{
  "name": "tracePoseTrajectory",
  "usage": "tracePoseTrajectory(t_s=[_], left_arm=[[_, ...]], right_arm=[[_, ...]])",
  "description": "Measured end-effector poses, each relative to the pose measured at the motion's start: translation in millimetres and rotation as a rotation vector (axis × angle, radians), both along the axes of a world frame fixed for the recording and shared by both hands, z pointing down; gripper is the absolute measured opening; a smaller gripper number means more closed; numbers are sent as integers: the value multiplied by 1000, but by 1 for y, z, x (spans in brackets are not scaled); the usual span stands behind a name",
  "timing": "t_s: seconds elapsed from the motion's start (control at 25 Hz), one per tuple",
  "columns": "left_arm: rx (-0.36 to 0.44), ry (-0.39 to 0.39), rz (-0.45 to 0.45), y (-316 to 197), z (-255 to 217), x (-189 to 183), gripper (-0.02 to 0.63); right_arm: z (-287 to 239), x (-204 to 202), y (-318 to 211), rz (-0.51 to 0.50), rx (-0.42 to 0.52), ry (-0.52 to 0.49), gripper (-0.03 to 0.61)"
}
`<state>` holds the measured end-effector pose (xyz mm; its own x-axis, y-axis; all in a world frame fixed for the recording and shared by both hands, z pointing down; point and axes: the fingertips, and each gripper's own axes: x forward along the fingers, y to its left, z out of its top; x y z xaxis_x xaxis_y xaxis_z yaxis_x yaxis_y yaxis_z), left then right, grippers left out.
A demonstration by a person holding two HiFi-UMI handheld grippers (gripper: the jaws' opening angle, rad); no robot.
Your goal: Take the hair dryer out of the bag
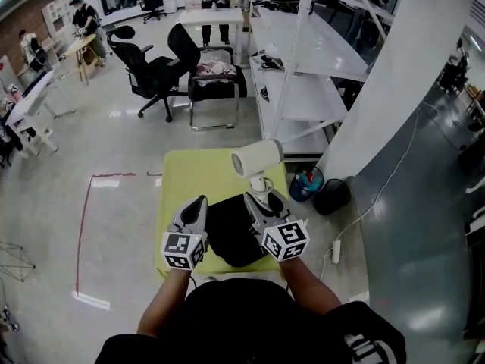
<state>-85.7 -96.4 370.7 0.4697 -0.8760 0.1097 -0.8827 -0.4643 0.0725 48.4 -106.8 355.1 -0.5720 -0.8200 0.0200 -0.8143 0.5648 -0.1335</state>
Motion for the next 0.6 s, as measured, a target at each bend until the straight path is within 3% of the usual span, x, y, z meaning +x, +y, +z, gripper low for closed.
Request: tracePoseTrajectory(t_s=[0.6], left_arm=[[10,2,29,-4,-5,3,8]], right_arm=[[-2,12,2,27,-3,9,179]])
